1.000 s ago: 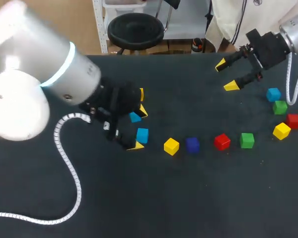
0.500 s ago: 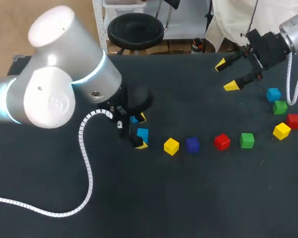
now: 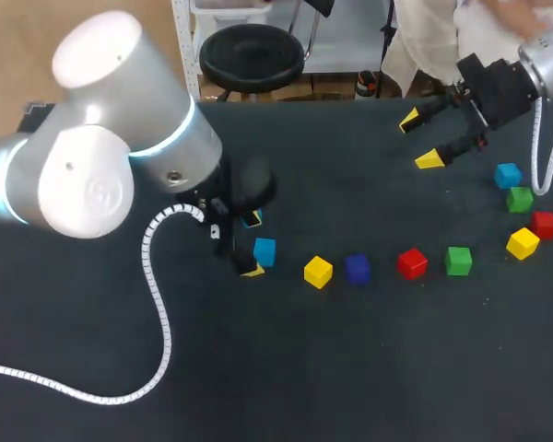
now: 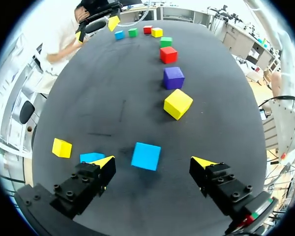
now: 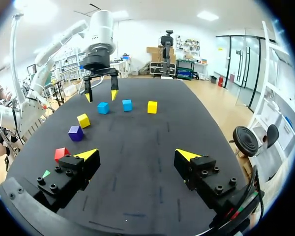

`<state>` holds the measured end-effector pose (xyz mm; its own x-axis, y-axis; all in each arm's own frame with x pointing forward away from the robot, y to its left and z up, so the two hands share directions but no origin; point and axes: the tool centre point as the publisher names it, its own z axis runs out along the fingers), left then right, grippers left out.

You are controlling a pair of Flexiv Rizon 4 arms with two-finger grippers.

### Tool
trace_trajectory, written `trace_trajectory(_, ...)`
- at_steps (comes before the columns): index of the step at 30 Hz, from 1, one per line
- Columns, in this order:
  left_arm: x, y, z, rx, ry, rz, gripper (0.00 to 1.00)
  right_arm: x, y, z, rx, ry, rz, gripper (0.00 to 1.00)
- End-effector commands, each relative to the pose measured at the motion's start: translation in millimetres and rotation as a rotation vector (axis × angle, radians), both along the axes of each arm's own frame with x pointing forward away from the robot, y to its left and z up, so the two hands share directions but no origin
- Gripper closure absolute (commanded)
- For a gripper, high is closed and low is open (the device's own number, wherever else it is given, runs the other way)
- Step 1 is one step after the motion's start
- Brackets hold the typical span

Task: Place the blue cubes, place green cubes on the blue cubes, place the yellow cubes on the green cubes, then place the red cubes on the yellow cubes, and place purple cube on the red cubes.

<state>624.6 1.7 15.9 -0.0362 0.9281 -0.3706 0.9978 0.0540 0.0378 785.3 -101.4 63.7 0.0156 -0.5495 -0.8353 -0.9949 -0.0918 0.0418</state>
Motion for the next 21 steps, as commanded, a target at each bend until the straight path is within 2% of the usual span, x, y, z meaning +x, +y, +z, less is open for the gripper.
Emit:
trace_trajectory(1, -8.7, -1, -2.4, -0.005, 0.001, -0.004, 0.0, -1.0, 0, 0, 0.0, -0.002, -0.001, 0.0)
trace_trajectory(8, -8.8, -13, -11.8, 0.011, 0.018, -0.028, 0.0, -1.0, 0, 0, 0.0, -0.002, -0.001, 0.0)
trace_trajectory(15, -2.1, -21, -8.6, 0.025, 0.007, -0.056, 0.0, -1.0, 0, 0, 0.0, -0.002, -0.001, 0.0)
trace_trajectory(16, -1.8, -21, -8.2, 0.034, 0.003, -0.06, 0.06, -1.0, 0, 0, 0.0, -0.002, -0.001, 0.0)
trace_trajectory(19, 0.0, -22, -7.5, 0.039, 0.001, -0.062, 0.0, -1.0, 0, 0, 0.0, -0.002, -0.001, 0.0)
trace_trajectory(21, 2.9, -21, -7.1, 0.05, -0.002, -0.07, 0.0, -1.0, 0, 0, 0.0, -0.002, -0.001, 0.0)
